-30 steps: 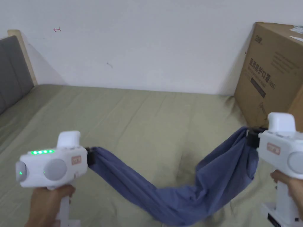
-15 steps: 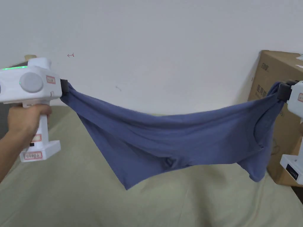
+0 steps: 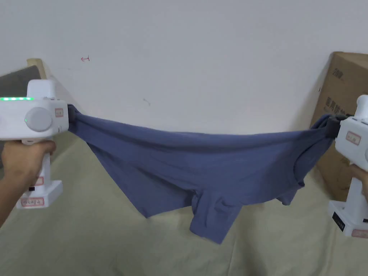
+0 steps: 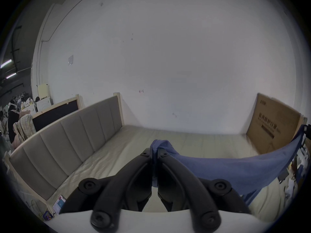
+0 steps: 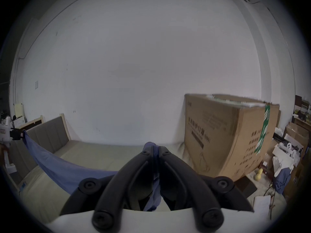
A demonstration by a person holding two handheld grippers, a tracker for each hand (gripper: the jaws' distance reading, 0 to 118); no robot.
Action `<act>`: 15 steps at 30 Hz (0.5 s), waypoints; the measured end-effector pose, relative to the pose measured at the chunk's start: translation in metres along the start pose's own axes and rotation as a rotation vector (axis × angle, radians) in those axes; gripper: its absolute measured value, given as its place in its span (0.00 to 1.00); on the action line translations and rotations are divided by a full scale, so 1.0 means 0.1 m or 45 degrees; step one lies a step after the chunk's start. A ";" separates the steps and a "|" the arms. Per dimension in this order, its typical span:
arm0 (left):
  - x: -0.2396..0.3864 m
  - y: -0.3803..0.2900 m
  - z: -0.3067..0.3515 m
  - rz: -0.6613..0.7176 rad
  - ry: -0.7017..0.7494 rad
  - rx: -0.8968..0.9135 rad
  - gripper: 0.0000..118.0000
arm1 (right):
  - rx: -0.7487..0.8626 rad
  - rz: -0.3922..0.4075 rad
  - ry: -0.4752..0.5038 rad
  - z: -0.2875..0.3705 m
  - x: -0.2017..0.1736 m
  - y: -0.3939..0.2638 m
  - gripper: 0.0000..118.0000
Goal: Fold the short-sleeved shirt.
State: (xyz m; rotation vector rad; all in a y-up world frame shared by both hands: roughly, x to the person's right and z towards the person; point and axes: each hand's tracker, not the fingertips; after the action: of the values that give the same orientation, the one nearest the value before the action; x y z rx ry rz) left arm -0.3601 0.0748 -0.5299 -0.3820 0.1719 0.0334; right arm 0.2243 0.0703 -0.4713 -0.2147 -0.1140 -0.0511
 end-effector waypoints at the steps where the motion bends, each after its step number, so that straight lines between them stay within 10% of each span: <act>1: -0.01 -0.16 -0.01 -0.003 0.005 -0.044 0.03 | -0.031 -0.003 0.005 -0.03 -0.01 -0.14 0.04; 15: -0.25 -2.27 0.14 -0.022 -0.003 -0.463 0.03 | -0.486 -0.044 -0.020 0.18 0.00 -2.21 0.04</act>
State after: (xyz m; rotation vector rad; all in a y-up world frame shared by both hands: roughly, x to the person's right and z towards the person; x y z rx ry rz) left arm -0.3682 -0.1305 -0.4295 -0.7464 0.1597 0.0482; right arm 0.2088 -0.1413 -0.4075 -0.5948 -0.1234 -0.1059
